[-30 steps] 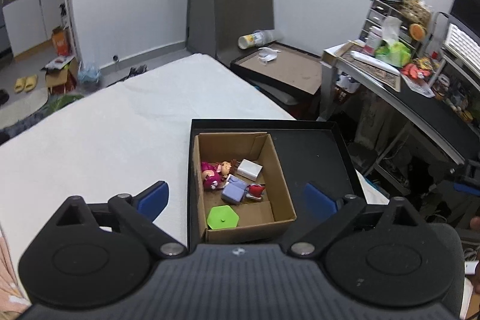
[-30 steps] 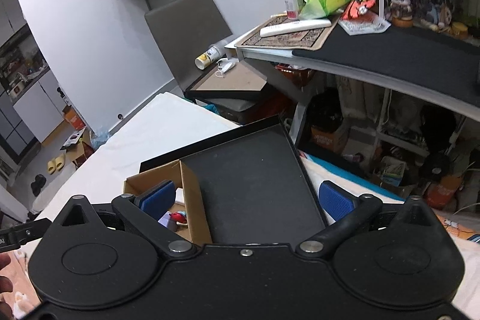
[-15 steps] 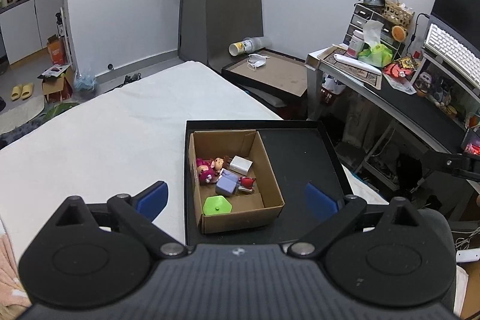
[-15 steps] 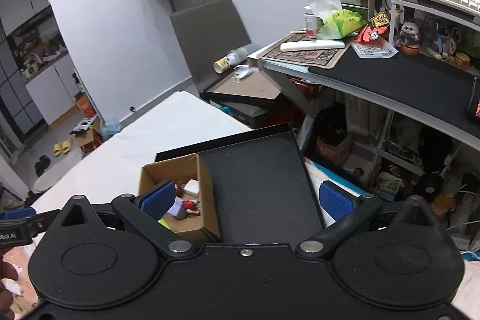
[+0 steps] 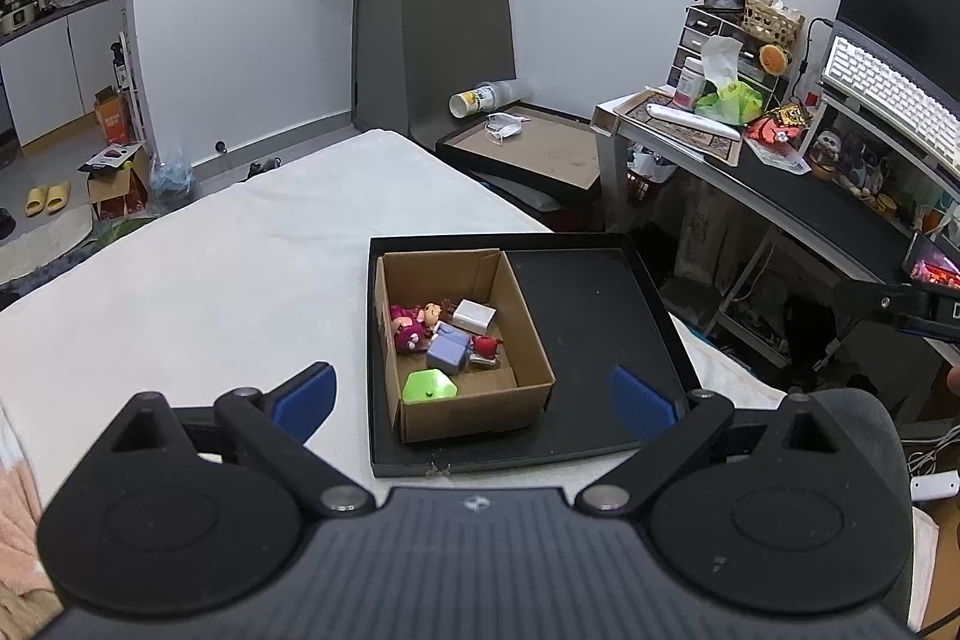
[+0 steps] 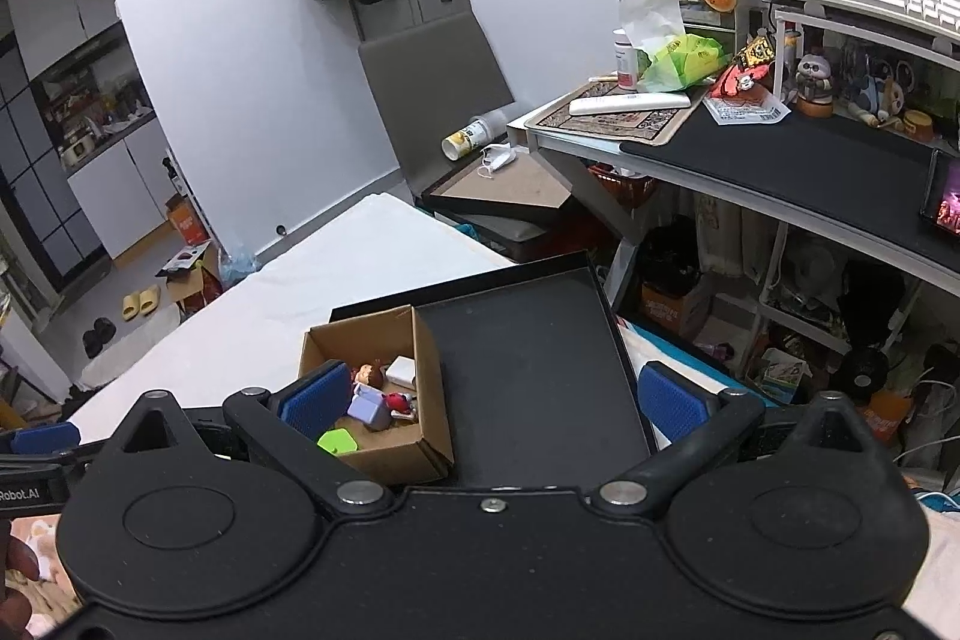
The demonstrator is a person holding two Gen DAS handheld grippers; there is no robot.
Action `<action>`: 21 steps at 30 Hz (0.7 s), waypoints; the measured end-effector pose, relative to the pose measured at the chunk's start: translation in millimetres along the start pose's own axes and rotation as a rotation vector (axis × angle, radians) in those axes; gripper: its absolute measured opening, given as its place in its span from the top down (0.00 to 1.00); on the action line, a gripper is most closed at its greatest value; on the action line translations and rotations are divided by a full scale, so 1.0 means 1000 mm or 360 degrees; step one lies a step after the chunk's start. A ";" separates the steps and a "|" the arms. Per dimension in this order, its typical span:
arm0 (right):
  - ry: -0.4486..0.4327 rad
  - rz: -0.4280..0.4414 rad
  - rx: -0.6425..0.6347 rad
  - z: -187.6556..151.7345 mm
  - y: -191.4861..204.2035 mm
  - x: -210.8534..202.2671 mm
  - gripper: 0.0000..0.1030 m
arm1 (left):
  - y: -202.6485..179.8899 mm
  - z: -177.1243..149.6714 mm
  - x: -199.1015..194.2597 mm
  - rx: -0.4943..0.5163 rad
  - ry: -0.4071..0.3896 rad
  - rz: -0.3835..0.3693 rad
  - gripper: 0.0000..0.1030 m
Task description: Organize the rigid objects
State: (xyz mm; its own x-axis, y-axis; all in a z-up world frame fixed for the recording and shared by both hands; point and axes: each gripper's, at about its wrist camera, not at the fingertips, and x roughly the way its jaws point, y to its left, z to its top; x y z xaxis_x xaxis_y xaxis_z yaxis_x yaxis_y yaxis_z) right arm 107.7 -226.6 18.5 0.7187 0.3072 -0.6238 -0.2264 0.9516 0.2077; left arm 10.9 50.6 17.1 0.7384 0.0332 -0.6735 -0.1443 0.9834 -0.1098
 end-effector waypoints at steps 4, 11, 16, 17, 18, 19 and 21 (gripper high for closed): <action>-0.0007 0.0017 -0.0012 -0.005 0.000 -0.005 0.00 | -0.001 -0.006 -0.006 -0.0006 -0.0009 -0.0008 0.05; 0.0015 0.0017 -0.0052 -0.014 0.004 -0.007 0.00 | -0.002 -0.014 -0.015 -0.0010 -0.0017 0.0005 0.05; 0.0021 0.0036 -0.0062 -0.018 0.007 -0.012 0.00 | -0.004 -0.017 -0.021 -0.0002 -0.0028 0.0009 0.05; 0.0021 0.0056 -0.0050 -0.018 0.007 -0.013 0.00 | -0.005 -0.017 -0.022 0.0005 -0.0031 0.0016 0.05; 0.0015 0.0068 -0.0051 -0.019 0.008 -0.015 0.00 | -0.005 -0.018 -0.024 0.0011 -0.0034 0.0021 0.05; 0.0010 0.0067 -0.0060 -0.019 0.009 -0.017 0.00 | -0.006 -0.018 -0.025 0.0015 -0.0039 0.0021 0.05; 0.0003 0.0058 -0.0078 -0.021 0.012 -0.021 0.00 | -0.006 -0.020 -0.028 0.0009 -0.0049 0.0010 0.05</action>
State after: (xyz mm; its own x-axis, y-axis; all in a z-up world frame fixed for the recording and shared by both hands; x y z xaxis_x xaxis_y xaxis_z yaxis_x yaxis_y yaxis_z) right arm 76.4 -221.1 18.6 0.7083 0.3416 -0.6177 -0.2844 0.9390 0.1932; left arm -22.1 40.2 22.6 0.7574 0.0446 -0.6514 -0.1452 0.9842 -0.1014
